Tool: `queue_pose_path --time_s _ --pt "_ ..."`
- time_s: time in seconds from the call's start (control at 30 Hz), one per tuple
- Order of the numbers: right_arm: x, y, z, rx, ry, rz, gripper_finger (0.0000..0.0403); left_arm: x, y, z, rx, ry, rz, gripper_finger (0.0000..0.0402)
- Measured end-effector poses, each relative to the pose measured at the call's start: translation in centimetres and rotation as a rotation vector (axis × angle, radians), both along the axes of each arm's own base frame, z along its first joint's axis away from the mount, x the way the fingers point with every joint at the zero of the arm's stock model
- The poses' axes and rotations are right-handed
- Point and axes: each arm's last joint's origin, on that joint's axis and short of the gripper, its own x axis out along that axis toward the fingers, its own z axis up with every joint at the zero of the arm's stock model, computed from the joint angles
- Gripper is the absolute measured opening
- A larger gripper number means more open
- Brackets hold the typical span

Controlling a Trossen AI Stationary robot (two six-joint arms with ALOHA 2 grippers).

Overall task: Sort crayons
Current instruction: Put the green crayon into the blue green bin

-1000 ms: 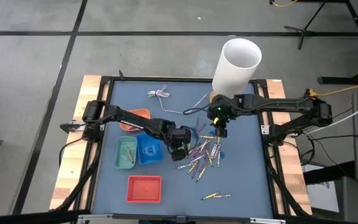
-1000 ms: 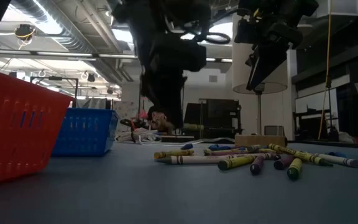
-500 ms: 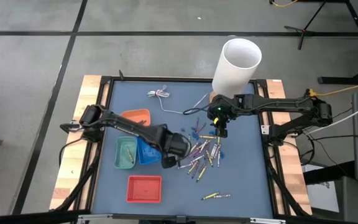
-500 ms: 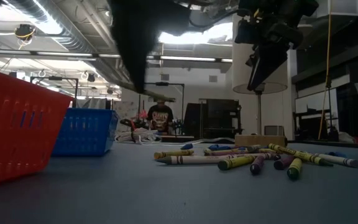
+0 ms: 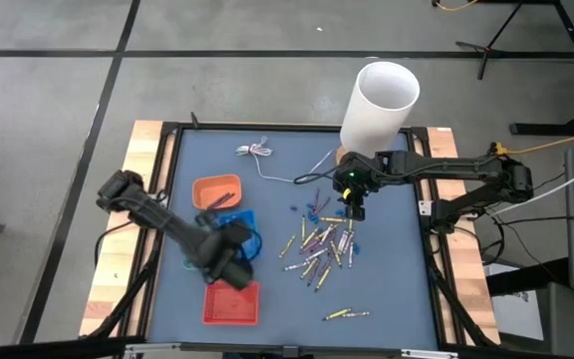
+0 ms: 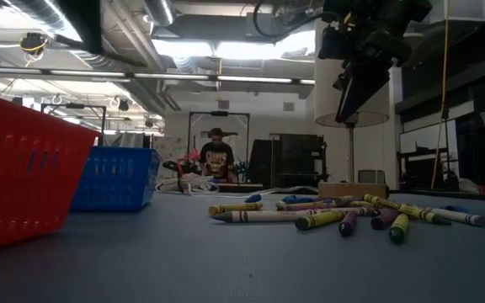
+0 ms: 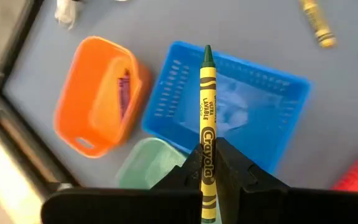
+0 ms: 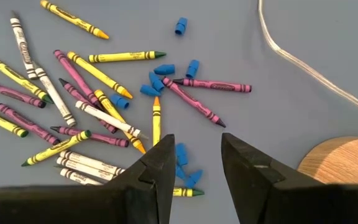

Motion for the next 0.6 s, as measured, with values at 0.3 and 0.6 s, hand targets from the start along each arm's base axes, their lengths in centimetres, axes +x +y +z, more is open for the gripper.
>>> queue_pose_path --time_s 0.3,0.6 --pt "0.0 0.0 0.0 -0.001 -0.001 0.000 0.0129 -6.6 -0.2 -3.3 0.035 -0.100 0.252 0.0005" --pt "0.0 0.0 0.0 0.037 -0.002 -0.069 0.0129 -10.0 1.3 -6.7 -0.073 -0.256 0.449 0.0005"
